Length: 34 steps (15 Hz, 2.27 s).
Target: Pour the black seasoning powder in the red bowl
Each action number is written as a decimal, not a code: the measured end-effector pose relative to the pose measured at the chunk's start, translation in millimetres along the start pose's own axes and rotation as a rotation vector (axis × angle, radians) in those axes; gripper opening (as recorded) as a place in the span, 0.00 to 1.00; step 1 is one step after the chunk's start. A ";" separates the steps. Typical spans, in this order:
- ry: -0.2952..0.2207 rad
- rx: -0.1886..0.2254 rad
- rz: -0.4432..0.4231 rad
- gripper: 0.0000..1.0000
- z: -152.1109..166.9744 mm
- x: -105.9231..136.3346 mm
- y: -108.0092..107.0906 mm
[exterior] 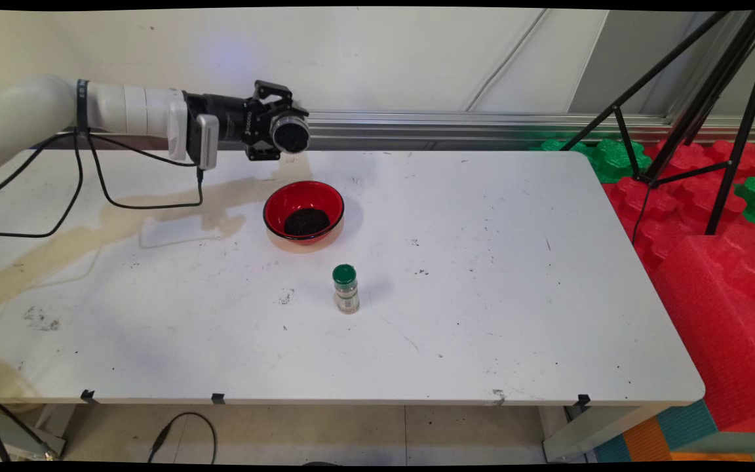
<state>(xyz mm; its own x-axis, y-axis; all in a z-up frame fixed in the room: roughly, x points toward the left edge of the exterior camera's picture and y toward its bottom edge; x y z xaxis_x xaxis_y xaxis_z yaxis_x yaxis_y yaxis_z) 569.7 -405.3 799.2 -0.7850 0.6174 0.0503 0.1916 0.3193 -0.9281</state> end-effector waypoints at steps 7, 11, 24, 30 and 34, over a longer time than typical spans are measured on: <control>0.019 0.017 -0.282 0.00 -9.9 -4.4 -16.9; 0.034 0.018 -0.441 0.00 -14.0 -6.3 -25.3; 0.116 0.012 -0.959 0.00 -30.1 -10.3 -47.5; 0.178 -0.052 -1.110 0.00 -41.8 -0.7 -47.9; 0.220 -0.094 -1.166 0.00 -49.4 8.0 -46.9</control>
<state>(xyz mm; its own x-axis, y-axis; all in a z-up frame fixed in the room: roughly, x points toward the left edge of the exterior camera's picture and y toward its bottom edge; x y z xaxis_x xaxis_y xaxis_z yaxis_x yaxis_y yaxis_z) 583.5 -379.8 861.4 -0.3983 0.0268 0.9169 -0.5213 0.8158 -0.2504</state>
